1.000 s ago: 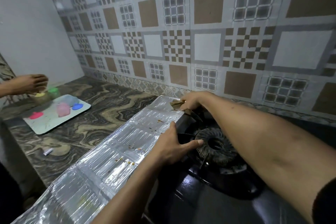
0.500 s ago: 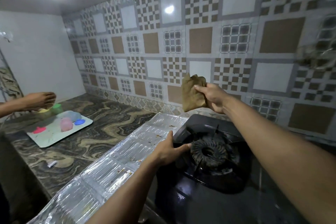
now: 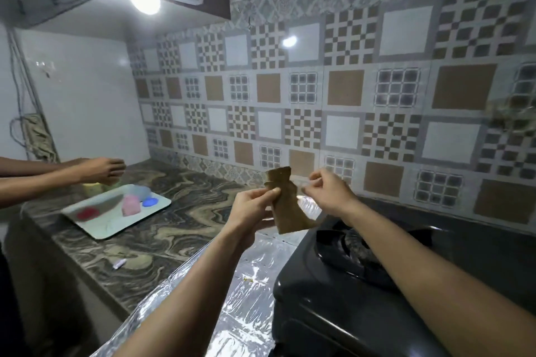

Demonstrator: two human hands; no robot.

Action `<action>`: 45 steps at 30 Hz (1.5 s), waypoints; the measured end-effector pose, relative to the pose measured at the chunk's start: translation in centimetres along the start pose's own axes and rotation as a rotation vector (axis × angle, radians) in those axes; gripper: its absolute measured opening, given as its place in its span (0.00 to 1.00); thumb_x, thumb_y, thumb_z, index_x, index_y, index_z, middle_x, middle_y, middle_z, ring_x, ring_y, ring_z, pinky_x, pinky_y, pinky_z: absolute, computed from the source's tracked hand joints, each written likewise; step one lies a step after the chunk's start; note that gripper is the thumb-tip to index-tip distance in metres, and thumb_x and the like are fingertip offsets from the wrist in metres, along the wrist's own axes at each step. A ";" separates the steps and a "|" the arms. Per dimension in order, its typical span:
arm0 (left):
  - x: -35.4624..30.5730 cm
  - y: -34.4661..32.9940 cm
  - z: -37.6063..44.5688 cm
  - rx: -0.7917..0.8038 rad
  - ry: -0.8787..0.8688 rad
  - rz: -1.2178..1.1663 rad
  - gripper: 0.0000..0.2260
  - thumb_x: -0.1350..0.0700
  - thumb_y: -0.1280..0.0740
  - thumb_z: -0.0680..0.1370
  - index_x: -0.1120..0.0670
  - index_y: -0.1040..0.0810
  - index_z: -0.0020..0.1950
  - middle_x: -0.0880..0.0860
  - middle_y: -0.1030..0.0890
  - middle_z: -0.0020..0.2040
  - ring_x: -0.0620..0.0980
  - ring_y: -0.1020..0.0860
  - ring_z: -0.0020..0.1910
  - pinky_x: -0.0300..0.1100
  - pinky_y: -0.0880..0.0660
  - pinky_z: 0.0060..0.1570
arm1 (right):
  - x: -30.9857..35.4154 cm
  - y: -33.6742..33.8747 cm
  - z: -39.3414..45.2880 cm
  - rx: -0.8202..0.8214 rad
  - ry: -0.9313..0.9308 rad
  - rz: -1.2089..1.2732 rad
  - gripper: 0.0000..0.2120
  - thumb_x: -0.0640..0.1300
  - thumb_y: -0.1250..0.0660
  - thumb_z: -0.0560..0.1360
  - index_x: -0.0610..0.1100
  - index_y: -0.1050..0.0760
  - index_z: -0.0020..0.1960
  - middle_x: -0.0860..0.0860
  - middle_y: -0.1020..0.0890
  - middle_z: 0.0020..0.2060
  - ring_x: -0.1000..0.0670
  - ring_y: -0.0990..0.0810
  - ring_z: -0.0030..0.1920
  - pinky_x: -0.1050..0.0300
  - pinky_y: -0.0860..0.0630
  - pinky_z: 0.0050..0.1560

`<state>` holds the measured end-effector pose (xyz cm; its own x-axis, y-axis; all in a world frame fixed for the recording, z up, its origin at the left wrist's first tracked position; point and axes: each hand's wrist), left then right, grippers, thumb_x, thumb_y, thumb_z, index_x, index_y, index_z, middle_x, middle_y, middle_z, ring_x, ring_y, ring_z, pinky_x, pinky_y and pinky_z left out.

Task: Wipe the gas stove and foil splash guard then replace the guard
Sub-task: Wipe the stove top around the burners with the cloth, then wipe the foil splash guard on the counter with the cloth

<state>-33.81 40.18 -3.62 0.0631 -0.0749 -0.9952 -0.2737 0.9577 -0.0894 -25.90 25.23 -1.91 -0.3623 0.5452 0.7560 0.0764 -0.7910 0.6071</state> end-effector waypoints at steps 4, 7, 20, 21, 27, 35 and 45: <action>-0.4 2.8 -0.6 -0.035 0.042 -0.026 0.06 0.60 0.34 0.79 0.60 0.19 0.46 0.59 0.18 0.42 0.52 0.18 0.33 0.43 0.20 0.34 | 2.4 -3.2 -2.8 0.280 0.084 0.152 0.17 0.49 0.30 0.74 0.41 0.25 0.58 0.47 0.19 0.51 0.50 0.19 0.49 0.56 0.19 0.50; -0.1 4.7 -0.7 0.044 0.107 0.012 0.07 0.63 0.34 0.77 0.64 0.19 0.42 0.62 0.16 0.44 0.57 0.17 0.38 0.45 0.19 0.40 | 3.3 -5.2 -3.8 0.448 0.045 0.133 0.16 0.43 0.28 0.72 0.39 0.25 0.58 0.43 0.18 0.51 0.47 0.17 0.48 0.57 0.18 0.46; 10.1 8.7 3.6 -0.120 0.064 0.638 0.17 0.55 0.34 0.78 0.59 0.24 0.65 0.59 0.20 0.59 0.55 0.21 0.55 0.45 0.24 0.53 | 0.3 -6.3 2.7 0.272 -0.485 0.704 0.01 0.38 0.33 0.74 0.41 0.25 0.44 0.44 0.19 0.36 0.48 0.20 0.32 0.53 0.21 0.39; 11.7 8.7 4.1 -0.045 0.112 0.794 0.21 0.53 0.34 0.78 0.59 0.28 0.68 0.60 0.23 0.64 0.57 0.24 0.61 0.46 0.26 0.59 | 0.1 -6.5 3.3 0.286 -0.493 0.692 0.05 0.38 0.32 0.73 0.40 0.25 0.48 0.43 0.18 0.40 0.46 0.19 0.36 0.53 0.20 0.40; 19.9 9.0 5.3 0.172 0.413 1.203 0.45 0.32 0.37 0.72 0.55 0.51 0.79 0.60 0.51 0.79 0.61 0.49 0.78 0.65 0.46 0.72 | -0.8 -7.9 6.9 0.354 -0.459 0.587 0.13 0.35 0.34 0.75 0.37 0.31 0.58 0.40 0.19 0.50 0.44 0.18 0.43 0.54 0.17 0.36; 23.1 9.4 4.7 0.196 0.495 1.279 0.54 0.26 0.38 0.67 0.50 0.64 0.78 0.56 0.66 0.78 0.59 0.63 0.77 0.73 0.59 0.68 | -2.7 -10.0 8.7 0.375 -0.424 0.259 0.17 0.36 0.34 0.74 0.38 0.30 0.62 0.40 0.19 0.53 0.42 0.18 0.53 0.44 0.22 0.57; 22.1 14.2 2.3 0.223 0.486 1.372 0.57 0.24 0.38 0.65 0.53 0.65 0.78 0.53 0.65 0.79 0.57 0.61 0.78 0.71 0.56 0.70 | -1.8 -11.3 5.6 0.625 -0.338 -0.119 0.06 0.35 0.37 0.77 0.45 0.29 0.48 0.41 0.21 0.47 0.39 0.19 0.50 0.46 0.19 0.48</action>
<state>-34.12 52.72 -26.82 -0.4517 0.8663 -0.2134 0.3018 0.3735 0.8772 -20.95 34.72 -8.71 -0.1015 0.7537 0.6494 0.6081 -0.4696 0.6401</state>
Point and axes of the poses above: each hand's wrist, its own z-axis towards the middle knuckle, its own y-axis out of the back of the hand, x = y × z
